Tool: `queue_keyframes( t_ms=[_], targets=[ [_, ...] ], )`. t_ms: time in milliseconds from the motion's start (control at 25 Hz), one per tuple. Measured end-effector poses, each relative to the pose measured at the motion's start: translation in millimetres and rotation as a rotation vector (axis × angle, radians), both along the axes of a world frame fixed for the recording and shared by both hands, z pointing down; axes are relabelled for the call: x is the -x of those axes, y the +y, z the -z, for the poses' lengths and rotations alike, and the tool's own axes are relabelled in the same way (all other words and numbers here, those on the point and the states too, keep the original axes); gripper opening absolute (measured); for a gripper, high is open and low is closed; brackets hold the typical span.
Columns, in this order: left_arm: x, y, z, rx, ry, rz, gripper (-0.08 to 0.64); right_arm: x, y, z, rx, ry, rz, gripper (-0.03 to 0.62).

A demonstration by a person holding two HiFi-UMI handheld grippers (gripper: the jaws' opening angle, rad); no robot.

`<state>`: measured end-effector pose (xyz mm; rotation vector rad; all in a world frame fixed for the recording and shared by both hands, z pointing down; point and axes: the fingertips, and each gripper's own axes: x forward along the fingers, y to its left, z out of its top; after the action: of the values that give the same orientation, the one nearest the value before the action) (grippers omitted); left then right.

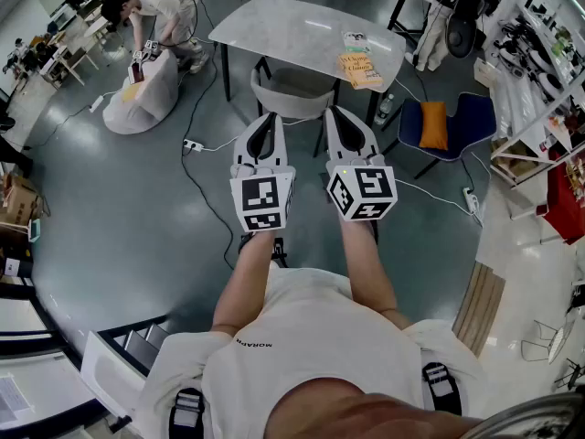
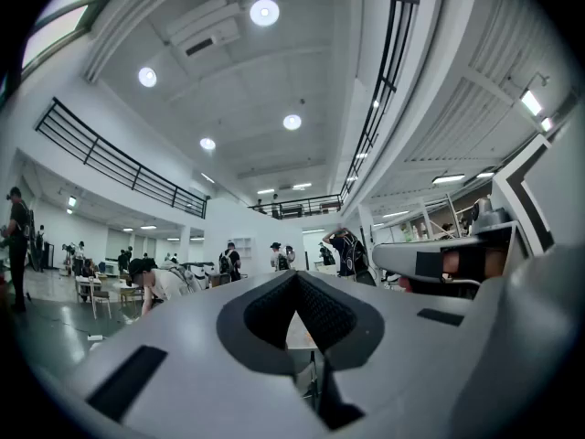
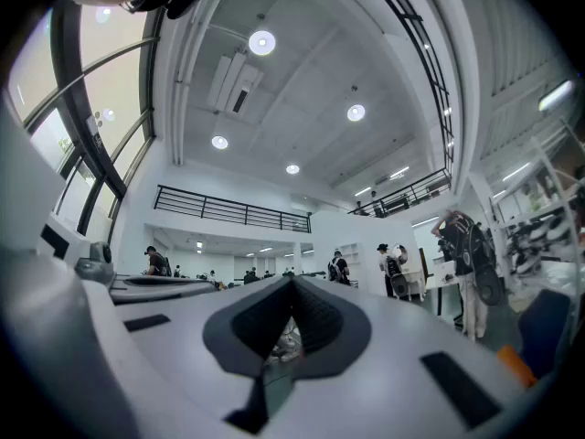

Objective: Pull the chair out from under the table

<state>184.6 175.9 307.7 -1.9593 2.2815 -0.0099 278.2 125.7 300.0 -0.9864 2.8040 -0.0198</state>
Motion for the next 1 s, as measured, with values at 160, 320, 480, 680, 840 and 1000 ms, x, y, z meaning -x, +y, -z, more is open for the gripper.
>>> queue_keyframes(
  t_ms=[160,320,480,680,840,1000],
  targets=[
    [1.7,1.2,-1.9,0.001,0.004,-0.004,0.005,-0.4,0.2,-4.4,0.009,0.005,-0.012,0.012],
    [5.7,1.9,-5.2,0.004,0.01,-0.009,0.005,5.5,2.7,-7.5,0.007,0.014,-0.01,0.012],
    [13.7,0.6,-5.4,0.002,0.019,-0.021,0.005,14.3,2.8,-8.4,0.005,0.019,-0.016,0.012],
    [32.6,-3.8,-5.4,-0.001,0.016,-0.037,0.005,32.5,-1.0,-8.9,0.01,0.019,-0.031,0.012],
    [52.9,-7.2,-5.3,-0.008,0.017,-0.05,0.005,49.2,-2.4,-8.4,0.014,0.005,-0.043,0.012],
    [74.7,-8.3,-3.8,-0.02,0.003,-0.068,0.005,67.9,-2.3,-7.7,0.008,-0.008,-0.068,0.012]
  ],
)
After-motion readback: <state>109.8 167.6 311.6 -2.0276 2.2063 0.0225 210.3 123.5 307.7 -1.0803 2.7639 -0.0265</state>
